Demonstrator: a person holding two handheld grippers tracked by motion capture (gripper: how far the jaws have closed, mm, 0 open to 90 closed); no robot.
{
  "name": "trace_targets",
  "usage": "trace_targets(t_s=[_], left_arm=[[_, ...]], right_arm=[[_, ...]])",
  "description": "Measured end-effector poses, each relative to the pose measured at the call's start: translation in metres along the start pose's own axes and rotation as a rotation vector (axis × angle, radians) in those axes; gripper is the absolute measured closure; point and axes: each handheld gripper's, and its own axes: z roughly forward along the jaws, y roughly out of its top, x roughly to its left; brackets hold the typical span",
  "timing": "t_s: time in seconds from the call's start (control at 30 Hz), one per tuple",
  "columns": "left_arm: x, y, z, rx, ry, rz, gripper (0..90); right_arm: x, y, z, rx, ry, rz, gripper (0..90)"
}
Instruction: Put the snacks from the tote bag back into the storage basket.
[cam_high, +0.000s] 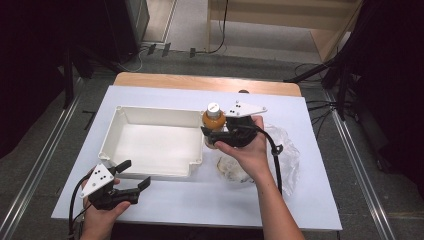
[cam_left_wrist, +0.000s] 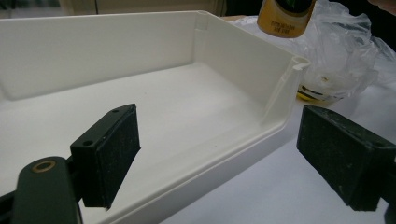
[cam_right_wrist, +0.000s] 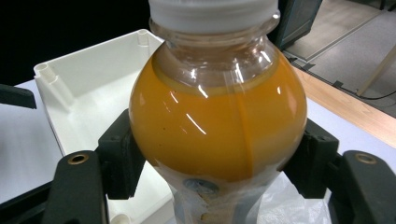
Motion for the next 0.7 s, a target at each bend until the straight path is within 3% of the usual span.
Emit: trace_targets(t_s=[0.7], left_arm=[[0.0025, -0.0018, 0.0024, 0.003, 0.000, -0.005, 13.6]], right_arm=[[0.0027, 0.0082, 0.0066, -0.002, 0.004, 0.003, 32.0]])
